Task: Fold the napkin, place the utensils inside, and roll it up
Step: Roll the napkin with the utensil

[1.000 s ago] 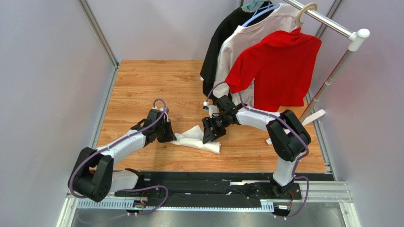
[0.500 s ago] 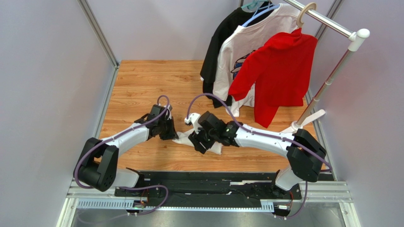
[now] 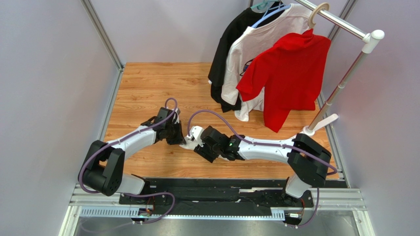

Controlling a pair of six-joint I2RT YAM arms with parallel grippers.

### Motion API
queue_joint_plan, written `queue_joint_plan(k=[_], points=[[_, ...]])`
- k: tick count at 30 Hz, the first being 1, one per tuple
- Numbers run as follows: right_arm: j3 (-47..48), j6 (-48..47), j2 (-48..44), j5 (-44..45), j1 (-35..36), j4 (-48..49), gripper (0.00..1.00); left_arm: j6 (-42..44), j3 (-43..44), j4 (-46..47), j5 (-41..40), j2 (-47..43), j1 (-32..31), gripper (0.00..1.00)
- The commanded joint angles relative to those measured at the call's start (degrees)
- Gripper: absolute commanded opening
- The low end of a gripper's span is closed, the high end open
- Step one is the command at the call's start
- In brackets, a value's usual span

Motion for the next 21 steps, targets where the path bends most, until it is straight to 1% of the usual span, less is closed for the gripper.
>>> queue_joint_plan(k=[1, 3, 4, 8, 9, 10, 11, 12, 13, 14, 15, 16, 18, 19, 20, 21], points=[[-0.1, -1.5, 2.4, 0.4, 0.3, 3.5, 0.57, 1.7, 1.2, -2.6, -0.5, 0.7, 0.1, 0.0], [-0.3, -1.4, 3.1, 0.4, 0.3, 3.5, 0.55, 1.7, 1.4, -2.7, -0.5, 0.8, 0.1, 0.0], [-0.2, -1.4, 3.8, 0.4, 0.3, 3.4, 0.52, 1.8, 1.5, -2.7, -0.4, 0.9, 0.1, 0.0], [0.6, -0.1, 6.6, -0.1, 0.2, 1.7, 0.45, 2.4, 1.8, -2.4, 0.8, 0.7, 0.1, 0.0], [0.8, 0.6, 7.2, -0.5, 0.1, 1.5, 0.41, 2.4, 1.8, -2.0, 1.0, 0.7, 0.1, 0.0], [0.9, 1.1, 7.8, -2.1, -0.4, 1.2, 0.34, 2.3, 1.8, -1.8, 1.3, 0.0, 0.1, 0.01], [1.3, 1.6, 8.8, -3.1, -0.8, 0.8, 0.31, 2.0, 1.6, -1.7, 1.2, -0.6, 0.1, 0.03], [1.4, 2.1, 9.2, -5.3, -1.8, 0.3, 0.24, 1.8, 1.4, -1.4, 0.9, -1.2, 0.1, 0.12], [1.5, 3.2, 9.6, -5.5, -2.3, 0.1, 0.22, 1.4, 1.0, -1.3, -0.4, -2.9, 0.1, 0.21], [1.6, 3.7, 10.0, -8.1, -2.8, -0.5, 0.19, 0.7, 0.7, -1.3, -1.1, -3.9, 0.1, 0.29], [1.6, 4.3, 10.1, -10.4, -3.9, -0.6, 0.12, 0.4, -0.2, -1.1, -1.7, -5.0, 0.1, 0.44], [1.5, 5.2, 10.1, -11.6, -4.5, -0.9, 0.09, 0.1, -0.5, -1.3, -3.2, -7.1, 0.2, 0.48], [1.6, 6.7, 10.1, -16.1, -6.1, -1.8, 0.04, -0.3, -1.1, -2.6, -4.9, -9.3, 0.3, 0.54], [1.6, 7.9, 10.1, -17.5, -6.7, -2.0, 0.02, -0.4, -1.4, -3.0, -6.3, -11.4, 0.4, 0.55], [1.7, 8.3, 10.2, -19.0, -7.2, -2.5, 0.01, -0.8, -2.1, -3.4, -7.1, -12.5, 0.4, 0.58], [1.7, 8.8, 10.5, -21.9, -8.2, -2.6, 0.0, -1.0, -2.7, -3.5, -7.9, -13.8, 0.6, 0.59]])
